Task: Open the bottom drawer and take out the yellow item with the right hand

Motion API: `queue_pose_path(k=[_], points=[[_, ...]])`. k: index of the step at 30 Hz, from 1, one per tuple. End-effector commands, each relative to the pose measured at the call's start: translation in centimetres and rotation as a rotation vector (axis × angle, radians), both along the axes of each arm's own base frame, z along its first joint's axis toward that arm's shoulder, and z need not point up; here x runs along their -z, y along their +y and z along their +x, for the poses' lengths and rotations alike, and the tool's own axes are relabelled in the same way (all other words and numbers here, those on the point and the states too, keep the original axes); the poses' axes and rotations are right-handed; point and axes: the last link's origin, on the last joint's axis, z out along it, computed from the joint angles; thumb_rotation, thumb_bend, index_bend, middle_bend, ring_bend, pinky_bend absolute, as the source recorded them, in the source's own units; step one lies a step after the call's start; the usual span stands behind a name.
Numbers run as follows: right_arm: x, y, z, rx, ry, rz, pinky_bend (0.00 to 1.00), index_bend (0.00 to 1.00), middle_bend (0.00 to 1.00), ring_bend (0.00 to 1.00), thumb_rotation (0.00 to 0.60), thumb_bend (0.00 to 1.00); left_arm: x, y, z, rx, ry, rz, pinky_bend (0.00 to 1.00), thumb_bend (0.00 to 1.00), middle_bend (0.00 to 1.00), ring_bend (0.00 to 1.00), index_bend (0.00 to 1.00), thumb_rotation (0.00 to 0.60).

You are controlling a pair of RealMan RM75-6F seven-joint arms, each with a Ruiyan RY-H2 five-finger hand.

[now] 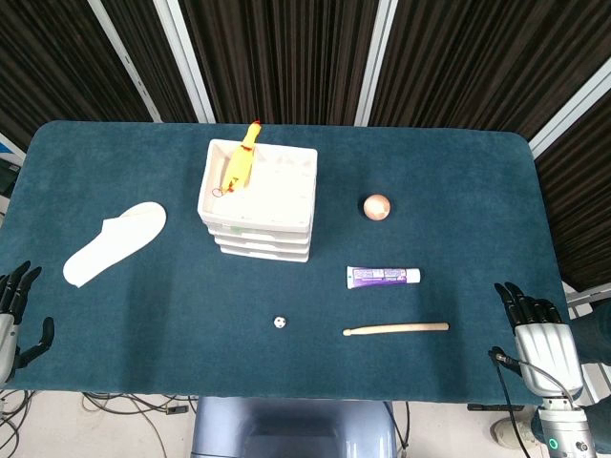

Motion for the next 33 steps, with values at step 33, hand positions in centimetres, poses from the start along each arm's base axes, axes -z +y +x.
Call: queue_pose_path(k=[33], points=[[0.55, -0.50, -0.23, 0.011, -0.071, 0.025, 0.28, 0.14, 0.19, 0.29, 0.600, 0.15, -0.15, -0.46, -0.04, 0.000, -0.011, 0.000, 0.00, 0.51, 0.00, 0.00, 0.02, 0.600]])
